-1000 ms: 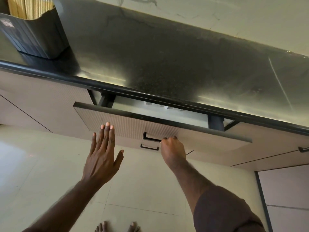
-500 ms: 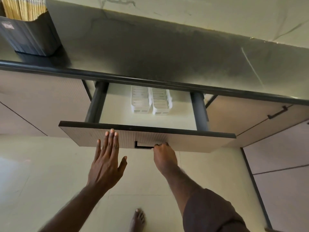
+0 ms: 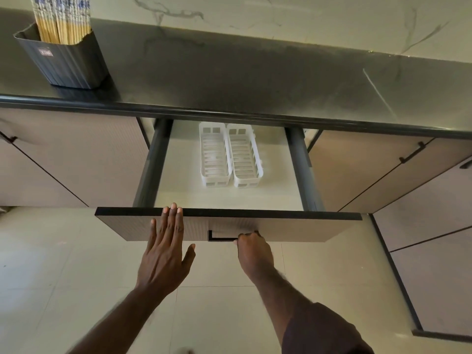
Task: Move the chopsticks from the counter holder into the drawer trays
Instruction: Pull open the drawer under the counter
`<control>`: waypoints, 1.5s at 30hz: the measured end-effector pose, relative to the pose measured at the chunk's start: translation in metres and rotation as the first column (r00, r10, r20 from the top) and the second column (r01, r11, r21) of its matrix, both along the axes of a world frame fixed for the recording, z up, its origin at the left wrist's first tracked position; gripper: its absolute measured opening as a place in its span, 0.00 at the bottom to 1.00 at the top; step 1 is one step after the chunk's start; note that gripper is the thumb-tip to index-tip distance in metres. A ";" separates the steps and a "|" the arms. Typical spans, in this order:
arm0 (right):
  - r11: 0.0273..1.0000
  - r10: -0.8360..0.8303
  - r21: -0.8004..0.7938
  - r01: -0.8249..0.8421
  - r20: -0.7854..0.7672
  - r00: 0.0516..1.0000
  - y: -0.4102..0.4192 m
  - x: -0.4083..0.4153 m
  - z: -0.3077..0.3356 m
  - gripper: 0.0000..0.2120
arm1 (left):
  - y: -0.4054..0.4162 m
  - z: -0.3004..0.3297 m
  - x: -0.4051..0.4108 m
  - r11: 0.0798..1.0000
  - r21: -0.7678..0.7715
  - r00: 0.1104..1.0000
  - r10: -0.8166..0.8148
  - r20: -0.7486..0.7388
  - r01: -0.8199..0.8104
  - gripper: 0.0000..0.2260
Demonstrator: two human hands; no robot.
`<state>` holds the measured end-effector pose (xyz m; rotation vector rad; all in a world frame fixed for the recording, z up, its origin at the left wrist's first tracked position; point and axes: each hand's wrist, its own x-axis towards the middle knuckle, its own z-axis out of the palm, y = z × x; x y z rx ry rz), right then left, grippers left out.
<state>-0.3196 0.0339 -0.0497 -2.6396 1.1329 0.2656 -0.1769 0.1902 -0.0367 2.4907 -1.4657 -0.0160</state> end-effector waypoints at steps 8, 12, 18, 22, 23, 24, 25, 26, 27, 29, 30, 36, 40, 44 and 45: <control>0.999 0.019 0.044 -0.020 0.018 1.000 0.018 -0.025 0.002 0.09 | 0.006 0.009 -0.035 0.999 0.006 0.999 0.038 0.024 -0.038 0.35; 0.997 0.040 0.070 -0.042 0.020 0.999 0.027 -0.039 0.000 0.10 | 0.012 0.014 -0.047 0.999 0.014 0.998 0.047 0.032 -0.048 0.35; 0.991 0.063 0.116 -0.068 0.045 0.997 0.042 -0.056 -0.001 0.15 | 0.022 0.021 -0.062 0.998 0.009 0.998 0.063 0.029 -0.063 0.35; 0.989 0.054 0.135 -0.065 0.080 0.995 0.054 -0.064 0.005 0.20 | 0.028 0.028 -0.066 0.998 -0.009 0.997 0.068 0.028 -0.068 0.35; 0.988 0.052 0.138 -0.064 0.093 0.994 0.058 -0.066 0.009 0.21 | 0.029 0.030 -0.066 0.998 -0.009 0.997 0.069 0.032 -0.068 0.35; 0.989 0.037 0.139 -0.053 0.119 0.992 0.061 -0.067 0.013 0.20 | 0.030 0.032 -0.066 0.998 -0.010 0.997 0.069 0.037 -0.069 0.35; 0.990 0.019 0.133 -0.040 0.156 0.988 0.064 -0.067 0.020 0.18 | 0.031 0.034 -0.066 0.998 -0.010 0.997 0.069 0.042 -0.068 0.35; 0.992 0.011 0.118 -0.036 0.200 0.980 0.067 -0.067 0.028 0.15 | 0.033 0.035 -0.066 0.998 -0.007 0.997 0.069 0.042 -0.069 0.35; 0.994 0.019 0.096 -0.044 0.247 0.969 0.069 -0.066 0.038 0.12 | 0.034 0.038 -0.066 0.997 -0.004 0.997 0.071 0.039 -0.071 0.35; 0.996 0.055 0.047 -0.075 0.334 0.941 0.069 -0.060 0.060 0.09 | 0.035 0.048 -0.065 0.997 -0.004 0.997 0.077 0.026 -0.077 0.36; 0.996 0.071 0.025 -0.086 0.376 0.924 0.068 -0.055 0.072 0.09 | 0.034 0.055 -0.064 0.997 -0.012 0.997 0.077 0.022 -0.077 0.36; 0.996 0.089 -0.042 -0.079 0.563 0.821 0.054 -0.015 0.139 0.18 | 0.036 0.113 -0.050 0.992 -0.092 0.996 0.088 0.034 -0.085 0.37; 0.994 0.100 -0.098 -0.048 0.631 0.769 0.056 0.016 0.174 0.18 | 0.044 0.152 -0.024 0.984 -0.149 0.991 0.112 0.068 -0.101 0.36; 0.990 0.125 -0.126 -0.056 0.651 0.749 0.069 0.057 0.201 0.18 | 0.059 0.176 0.015 0.971 -0.217 0.991 0.117 0.064 -0.101 0.36; 0.990 0.125 -0.128 -0.054 0.655 0.745 0.073 0.070 0.208 0.17 | 0.064 0.182 0.029 0.968 -0.232 0.991 0.116 0.065 -0.098 0.36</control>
